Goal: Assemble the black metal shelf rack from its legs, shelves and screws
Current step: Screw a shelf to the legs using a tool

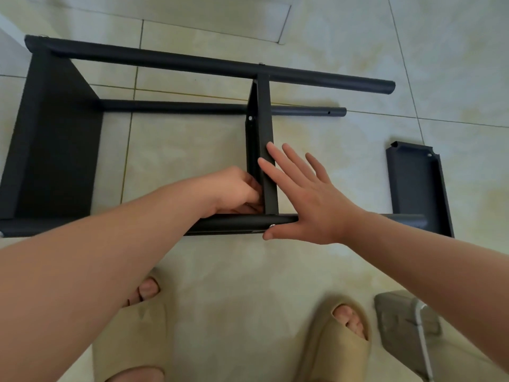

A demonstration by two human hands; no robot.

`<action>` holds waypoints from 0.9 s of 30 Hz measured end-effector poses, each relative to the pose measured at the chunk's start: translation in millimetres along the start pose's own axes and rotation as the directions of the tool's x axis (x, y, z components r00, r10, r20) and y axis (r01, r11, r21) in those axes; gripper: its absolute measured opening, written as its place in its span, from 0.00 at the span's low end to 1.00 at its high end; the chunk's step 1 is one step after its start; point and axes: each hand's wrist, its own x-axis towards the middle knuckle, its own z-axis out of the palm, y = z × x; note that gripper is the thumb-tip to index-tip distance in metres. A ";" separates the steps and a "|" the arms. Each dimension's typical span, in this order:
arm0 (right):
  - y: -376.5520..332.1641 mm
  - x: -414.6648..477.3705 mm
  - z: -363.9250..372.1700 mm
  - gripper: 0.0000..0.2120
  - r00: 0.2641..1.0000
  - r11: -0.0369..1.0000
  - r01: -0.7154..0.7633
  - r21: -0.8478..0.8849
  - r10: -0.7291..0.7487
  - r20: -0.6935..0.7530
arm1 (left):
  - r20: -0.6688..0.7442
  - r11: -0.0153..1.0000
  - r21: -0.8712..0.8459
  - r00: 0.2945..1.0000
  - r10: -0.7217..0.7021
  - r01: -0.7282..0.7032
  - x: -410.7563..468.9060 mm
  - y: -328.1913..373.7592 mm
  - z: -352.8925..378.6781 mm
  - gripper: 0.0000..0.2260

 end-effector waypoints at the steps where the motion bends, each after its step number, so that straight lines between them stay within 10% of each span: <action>1: 0.4 0.1 1.7 0.54 1.000 1.000 0.002 -0.006 -0.002 -0.007 | -0.005 1.000 0.013 1.000 0.006 -0.006 0.6 -1.2 0.1 0.07; 27: 6.3 4.4 5.8 0.51 0.997 0.993 0.066 -0.103 -0.069 -0.031 | -0.033 0.988 0.153 0.999 0.021 -0.015 5.2 -1.9 0.0 0.08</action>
